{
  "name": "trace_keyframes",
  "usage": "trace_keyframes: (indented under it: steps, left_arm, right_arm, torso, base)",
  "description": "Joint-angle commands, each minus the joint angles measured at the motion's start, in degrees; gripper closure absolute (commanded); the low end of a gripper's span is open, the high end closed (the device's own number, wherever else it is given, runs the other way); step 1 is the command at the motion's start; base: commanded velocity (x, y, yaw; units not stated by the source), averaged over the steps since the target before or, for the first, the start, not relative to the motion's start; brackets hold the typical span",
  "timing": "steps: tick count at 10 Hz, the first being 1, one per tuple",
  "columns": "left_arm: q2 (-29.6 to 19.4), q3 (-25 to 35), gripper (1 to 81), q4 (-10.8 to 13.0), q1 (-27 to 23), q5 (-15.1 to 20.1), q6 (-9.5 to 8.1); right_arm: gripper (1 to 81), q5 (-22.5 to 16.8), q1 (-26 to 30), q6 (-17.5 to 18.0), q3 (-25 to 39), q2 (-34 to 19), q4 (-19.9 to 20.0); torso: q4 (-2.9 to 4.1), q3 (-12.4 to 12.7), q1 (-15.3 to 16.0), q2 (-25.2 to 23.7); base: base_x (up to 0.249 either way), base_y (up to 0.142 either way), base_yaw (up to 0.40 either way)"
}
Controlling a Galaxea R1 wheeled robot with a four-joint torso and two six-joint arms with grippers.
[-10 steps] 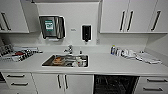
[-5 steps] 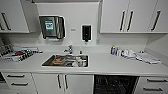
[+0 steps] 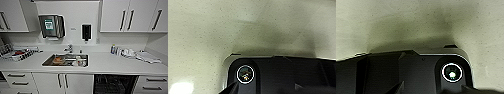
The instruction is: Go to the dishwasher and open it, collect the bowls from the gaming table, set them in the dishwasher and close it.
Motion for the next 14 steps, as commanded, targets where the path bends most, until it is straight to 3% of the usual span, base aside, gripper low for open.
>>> trace_keyframes:
  steps: [1, 2, 6, 8, 10, 14]
  left_arm:
    - [-0.69, -0.36, 1.0, 0.47, -3.31, 2.59, 0.18]
    - [-0.60, -0.36, 1.0, 0.47, -3.31, 2.59, 0.18]
    - [-0.34, -0.36, 1.0, 0.47, -3.39, 2.77, 0.18]
    - [-0.25, -0.36, 1.0, 0.47, -3.31, 2.77, 0.18]
    - [-0.16, -0.36, 1.0, 0.47, -3.31, 2.77, 0.18]
    - [0.10, -0.45, 1.0, 0.38, -3.31, 2.68, 0.18]
  right_arm:
    - [1.0, -2.89, 2.18, -0.44, -0.36, 0.04, -0.83]
    - [1.0, -2.88, 2.18, -0.62, -0.36, 0.13, -0.82]
    - [1.0, -2.18, 2.26, -0.62, -0.36, 0.48, -0.83]
    - [1.0, -2.27, 2.44, -0.62, -0.36, 0.48, -0.83]
    - [1.0, -2.27, 2.36, -0.62, -0.36, 0.65, -1.71]
    - [1.0, -2.09, 2.27, -0.62, -0.36, 1.09, -2.14]
  torso:
    - [0.00, 0.00, -3.56, 5.51]
    - [0.00, 0.00, -4.96, 7.69]
    - [0.00, 7.59, -9.77, 15.26]
    - [0.00, 5.53, -12.17, 18.86]
    - [0.00, 6.82, -14.14, 21.92]
    - [0.00, 7.15, -19.47, 30.18]
  base:
    - [0.000, 0.000, 0.000]
    - [0.000, 0.000, 0.000]
    - [0.000, 0.000, 0.000]
    - [0.000, 0.000, 0.000]
    - [0.000, 0.000, 0.000]
    - [0.000, 0.000, 0.000]
